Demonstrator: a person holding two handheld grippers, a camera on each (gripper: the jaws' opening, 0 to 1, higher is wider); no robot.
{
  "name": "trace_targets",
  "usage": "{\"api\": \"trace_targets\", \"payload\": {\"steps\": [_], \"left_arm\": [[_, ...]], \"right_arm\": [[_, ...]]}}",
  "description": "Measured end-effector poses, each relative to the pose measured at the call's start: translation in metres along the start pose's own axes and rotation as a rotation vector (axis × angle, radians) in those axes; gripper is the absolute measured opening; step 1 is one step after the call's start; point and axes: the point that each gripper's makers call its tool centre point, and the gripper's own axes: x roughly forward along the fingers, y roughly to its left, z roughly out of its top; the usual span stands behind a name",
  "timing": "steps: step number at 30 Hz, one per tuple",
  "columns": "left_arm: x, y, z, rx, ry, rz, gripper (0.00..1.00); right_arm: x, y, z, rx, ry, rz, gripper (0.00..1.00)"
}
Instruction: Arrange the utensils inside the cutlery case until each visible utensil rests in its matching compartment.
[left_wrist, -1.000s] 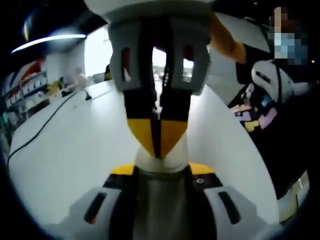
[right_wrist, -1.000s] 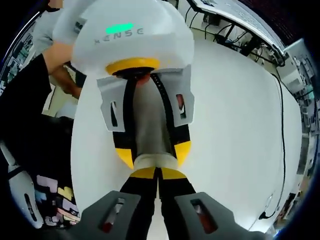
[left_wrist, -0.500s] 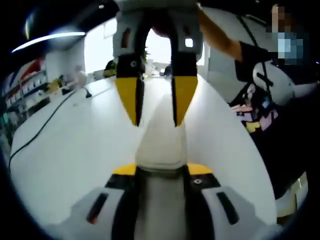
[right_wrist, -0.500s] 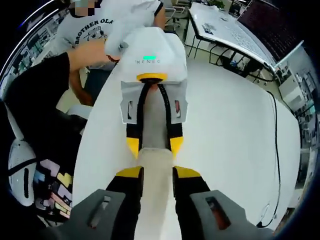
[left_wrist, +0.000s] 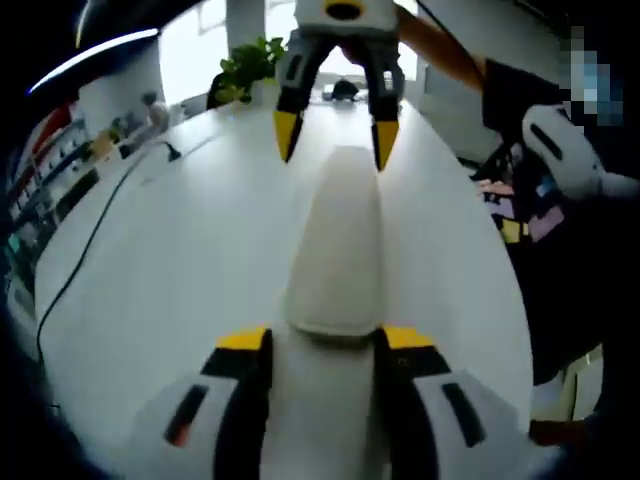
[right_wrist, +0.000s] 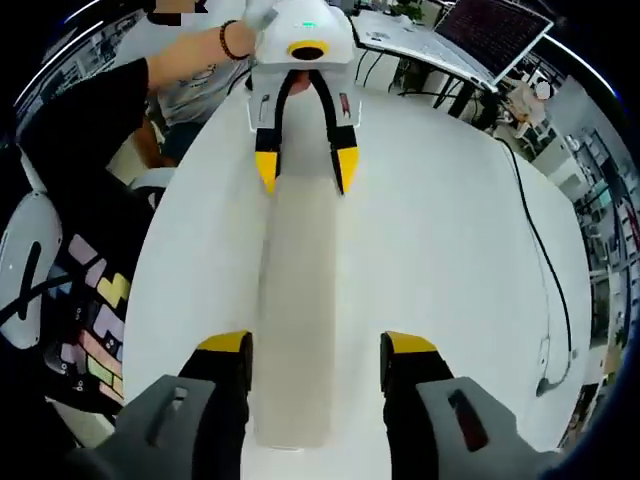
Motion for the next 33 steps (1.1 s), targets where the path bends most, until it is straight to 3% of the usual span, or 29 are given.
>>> {"api": "trace_targets", "payload": {"steps": [5,8,10,11,12,13,15,19,23,27,33], "left_arm": [[0.006,-0.014,0.002,0.044,0.104,-0.004,0.48],[0.003,-0.015,0.007,0.042,0.154,0.003,0.53],[0.003,-0.015,0.01,-0.084,0.195,0.015,0.51],[0.007,-0.014,0.016,-0.096,0.196,0.012,0.49],[0.01,-0.015,0.02,-0.075,0.2,0.005,0.49],[0.011,-0.02,0.018,-0.003,0.254,-0.011,0.5],[0.014,-0.024,0.017,0.033,0.313,-0.01,0.52],[0.021,-0.024,0.023,0.031,0.331,-0.03,0.52],[0.025,-0.019,0.012,0.048,0.404,-0.02,0.47],[0.024,-0.016,0.014,0.041,0.377,-0.044,0.47],[0.024,-0.014,0.015,0.057,0.389,-0.049,0.46]], "right_arm": [[0.008,0.005,-0.025,0.035,0.018,0.019,0.54],[0.009,0.005,-0.031,0.04,0.018,0.021,0.54],[0.01,0.005,-0.032,0.047,0.016,0.029,0.54],[0.011,0.004,-0.033,0.05,0.018,0.038,0.53],[0.013,0.006,-0.033,0.052,0.018,0.045,0.53],[0.015,0.007,-0.032,0.048,0.02,0.062,0.53],[0.017,0.007,-0.032,0.039,0.027,0.067,0.53],[0.018,0.005,-0.031,0.039,0.024,0.08,0.51],[0.022,0.001,-0.036,0.056,0.037,0.085,0.48],[0.021,0.001,-0.038,0.053,0.04,0.082,0.45],[0.022,0.002,-0.038,0.015,0.066,0.055,0.44]]}}
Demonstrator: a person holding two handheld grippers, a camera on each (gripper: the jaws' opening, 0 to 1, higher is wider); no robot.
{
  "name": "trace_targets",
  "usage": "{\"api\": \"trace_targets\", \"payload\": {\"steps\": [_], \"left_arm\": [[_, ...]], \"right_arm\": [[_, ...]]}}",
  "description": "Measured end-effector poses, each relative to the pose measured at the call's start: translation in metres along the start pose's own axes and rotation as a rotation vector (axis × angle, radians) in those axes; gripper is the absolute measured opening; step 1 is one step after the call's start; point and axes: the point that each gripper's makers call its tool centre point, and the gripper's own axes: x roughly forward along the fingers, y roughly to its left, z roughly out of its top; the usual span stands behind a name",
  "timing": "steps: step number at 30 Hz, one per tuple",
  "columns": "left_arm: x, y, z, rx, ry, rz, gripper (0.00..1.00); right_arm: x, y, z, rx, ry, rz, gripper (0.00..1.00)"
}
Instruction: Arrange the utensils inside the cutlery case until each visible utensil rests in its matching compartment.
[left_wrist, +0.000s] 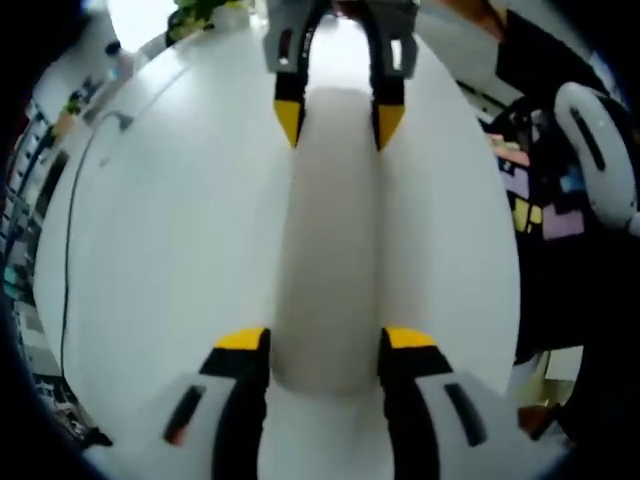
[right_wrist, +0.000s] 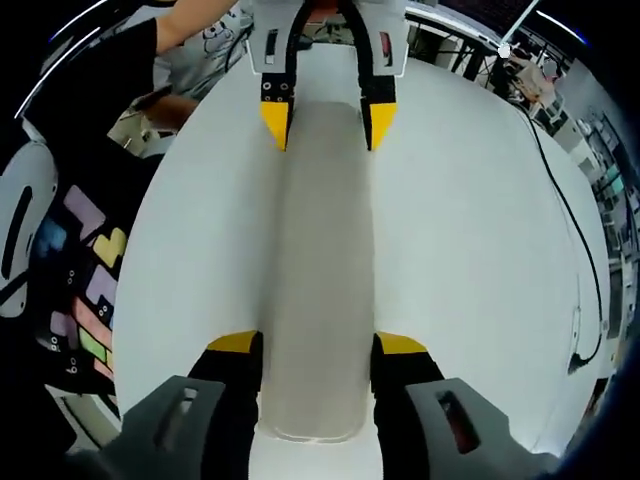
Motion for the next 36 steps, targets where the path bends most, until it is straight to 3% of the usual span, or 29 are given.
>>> {"api": "trace_targets", "payload": {"steps": [10,14,20,29,33,36], "left_arm": [[0.003,0.002,0.008,-0.029,0.017,0.014,0.46],[0.003,0.001,0.008,-0.04,0.02,0.024,0.46],[0.003,0.001,0.009,-0.012,-0.003,0.01,0.45],[0.003,0.002,0.012,-0.016,0.035,-0.002,0.45],[0.001,0.005,0.019,-0.006,0.045,0.001,0.45],[-0.005,0.011,0.033,0.019,0.031,0.01,0.45]], "right_arm": [[0.004,0.009,0.002,0.014,0.031,-0.012,0.44],[0.004,0.009,0.002,0.025,-0.057,-0.02,0.43],[0.005,0.01,0.003,0.037,-0.069,-0.035,0.43],[0.001,-0.002,0.001,0.043,-0.088,-0.016,0.43],[-0.004,-0.003,-0.003,0.046,-0.101,-0.025,0.43],[-0.02,-0.009,-0.009,0.059,-0.118,-0.044,0.43]]}}
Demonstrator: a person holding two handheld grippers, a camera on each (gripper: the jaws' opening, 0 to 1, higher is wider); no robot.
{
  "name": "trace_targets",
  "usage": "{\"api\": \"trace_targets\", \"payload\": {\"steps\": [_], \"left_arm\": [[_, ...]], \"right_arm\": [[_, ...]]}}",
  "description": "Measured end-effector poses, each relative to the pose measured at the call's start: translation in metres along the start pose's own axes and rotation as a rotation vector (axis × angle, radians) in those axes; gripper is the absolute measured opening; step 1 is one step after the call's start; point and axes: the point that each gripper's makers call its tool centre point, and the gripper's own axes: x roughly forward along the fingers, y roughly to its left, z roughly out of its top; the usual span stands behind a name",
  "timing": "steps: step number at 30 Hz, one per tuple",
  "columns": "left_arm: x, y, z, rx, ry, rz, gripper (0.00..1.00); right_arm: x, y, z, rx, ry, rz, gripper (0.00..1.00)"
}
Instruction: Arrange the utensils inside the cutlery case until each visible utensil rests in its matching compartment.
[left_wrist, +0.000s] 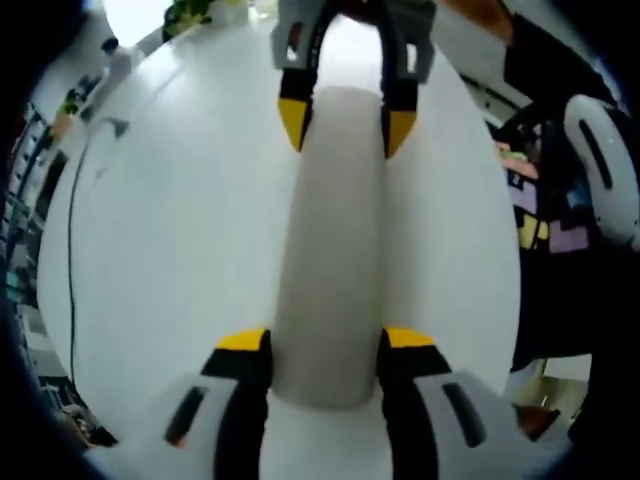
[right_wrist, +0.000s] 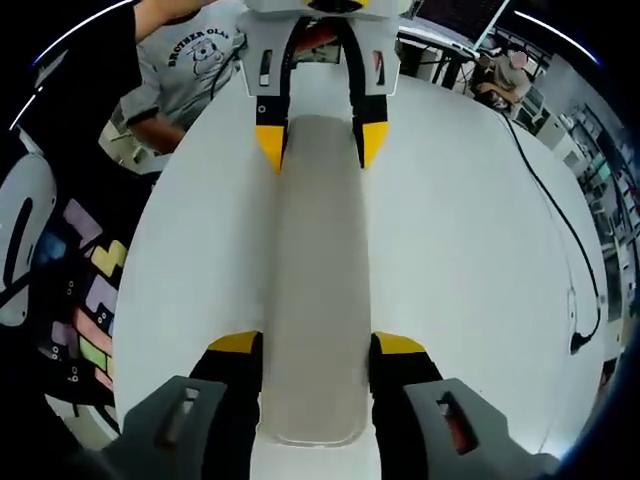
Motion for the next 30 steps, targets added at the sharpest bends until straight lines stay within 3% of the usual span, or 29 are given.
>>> {"api": "trace_targets", "payload": {"steps": [7,13,17,24,30], "left_arm": [[0.007,0.019,0.038,0.043,-0.025,-0.017,0.45],[0.019,0.029,0.07,0.087,-0.039,-0.024,0.45],[0.031,0.027,0.086,0.106,-0.018,-0.042,0.45],[0.047,0.028,0.101,0.127,-0.01,-0.059,0.45],[0.049,0.029,0.101,0.126,0.003,-0.081,0.45]], "right_arm": [[-0.029,-0.018,-0.025,0.039,-0.046,-0.033,0.43],[-0.04,-0.026,-0.054,0.076,-0.034,-0.066,0.43],[-0.044,-0.025,-0.072,0.086,-0.032,-0.077,0.43],[-0.04,-0.026,-0.096,0.105,-0.017,-0.08,0.43],[-0.032,-0.021,-0.1,0.138,-0.024,-0.051,0.43]]}}
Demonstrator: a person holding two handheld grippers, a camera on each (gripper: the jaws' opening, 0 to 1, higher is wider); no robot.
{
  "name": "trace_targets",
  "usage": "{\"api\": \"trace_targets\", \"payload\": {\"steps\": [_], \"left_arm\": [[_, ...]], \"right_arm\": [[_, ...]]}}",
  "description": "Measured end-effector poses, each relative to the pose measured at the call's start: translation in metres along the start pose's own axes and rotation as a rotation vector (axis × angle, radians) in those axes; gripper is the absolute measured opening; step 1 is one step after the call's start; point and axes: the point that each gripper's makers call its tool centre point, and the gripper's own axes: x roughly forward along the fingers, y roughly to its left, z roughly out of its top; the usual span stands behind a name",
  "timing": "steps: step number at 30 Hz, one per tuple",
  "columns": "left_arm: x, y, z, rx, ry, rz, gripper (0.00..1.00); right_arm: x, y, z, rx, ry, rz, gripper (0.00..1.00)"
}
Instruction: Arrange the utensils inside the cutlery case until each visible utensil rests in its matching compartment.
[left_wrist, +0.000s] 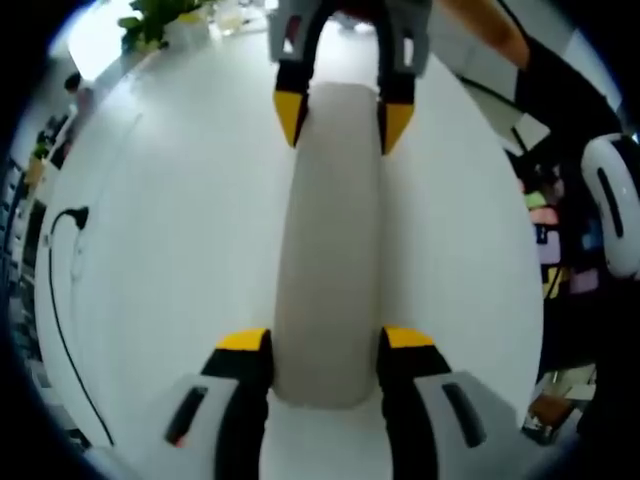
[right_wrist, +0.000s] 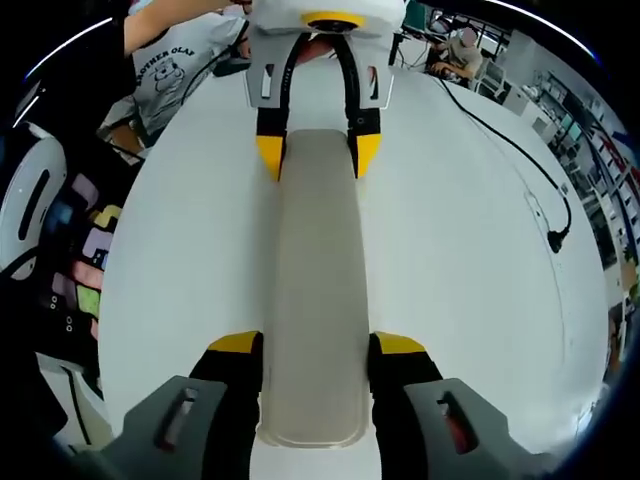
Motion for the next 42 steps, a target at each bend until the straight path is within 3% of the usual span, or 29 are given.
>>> {"api": "trace_targets", "payload": {"steps": [9,11,14,21,29,34,38,42], "left_arm": [[-0.001,0.001,-0.004,0.001,0.013,-0.006,0.45],[-0.001,0.0,-0.004,0.013,0.02,0.0,0.44],[0.0,-0.001,-0.004,0.02,0.03,0.017,0.44],[0.0,-0.002,-0.003,0.01,0.021,0.022,0.45],[0.001,-0.004,-0.003,0.008,0.003,0.02,0.48],[0.002,-0.007,-0.003,0.022,0.014,0.012,0.52],[0.002,-0.006,-0.004,0.015,-0.02,0.01,0.53],[0.002,-0.009,-0.004,-0.015,-0.039,0.004,0.69]], "right_arm": [[0.007,0.001,0.002,0.028,0.02,0.016,0.43],[0.008,-0.001,-0.003,0.051,0.062,0.026,0.44],[0.011,0.001,-0.003,-0.009,0.109,0.018,0.44],[0.011,-0.001,-0.003,-0.005,0.144,0.015,0.45],[0.01,0.002,-0.004,0.005,0.131,0.008,0.46],[0.009,0.003,-0.005,0.002,0.058,0.019,0.47],[0.009,0.013,-0.006,-0.007,0.034,0.029,0.55],[0.003,0.009,-0.01,0.019,0.017,-0.003,0.59]]}}
